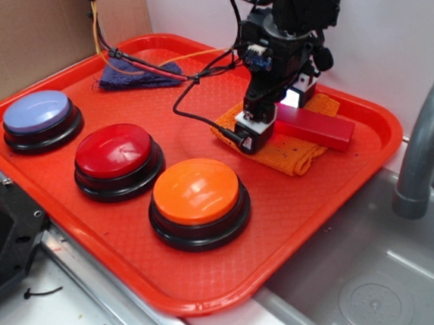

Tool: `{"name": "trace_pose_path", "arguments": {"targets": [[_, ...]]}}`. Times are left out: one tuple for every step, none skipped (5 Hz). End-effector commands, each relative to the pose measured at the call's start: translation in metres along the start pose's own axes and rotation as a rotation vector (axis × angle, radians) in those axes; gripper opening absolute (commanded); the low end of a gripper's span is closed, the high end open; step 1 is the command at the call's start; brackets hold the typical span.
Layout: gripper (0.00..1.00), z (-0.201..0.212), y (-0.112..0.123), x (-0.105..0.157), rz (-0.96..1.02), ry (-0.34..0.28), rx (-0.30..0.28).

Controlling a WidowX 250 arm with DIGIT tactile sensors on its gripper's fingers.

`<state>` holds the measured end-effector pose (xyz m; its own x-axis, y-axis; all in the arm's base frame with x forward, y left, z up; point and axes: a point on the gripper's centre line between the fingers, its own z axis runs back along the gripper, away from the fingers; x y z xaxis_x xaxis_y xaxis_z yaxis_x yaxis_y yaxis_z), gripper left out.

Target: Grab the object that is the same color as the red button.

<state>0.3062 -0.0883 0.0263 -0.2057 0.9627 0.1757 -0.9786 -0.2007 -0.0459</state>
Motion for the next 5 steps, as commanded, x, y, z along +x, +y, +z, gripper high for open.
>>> {"name": "trace_pose_path", "arguments": {"targets": [[0.00,0.012,-0.007,0.015,-0.015,0.031,-0.080],[0.00,0.015,-0.009,0.016,-0.109,0.030,-0.099],[0.00,0.033,-0.008,0.026,-0.187,0.103,-0.100],[0.00,0.060,-0.008,0.039,-0.411,0.161,-0.156],[0.00,0.087,-0.009,0.048,-0.589,0.120,-0.215]]}}
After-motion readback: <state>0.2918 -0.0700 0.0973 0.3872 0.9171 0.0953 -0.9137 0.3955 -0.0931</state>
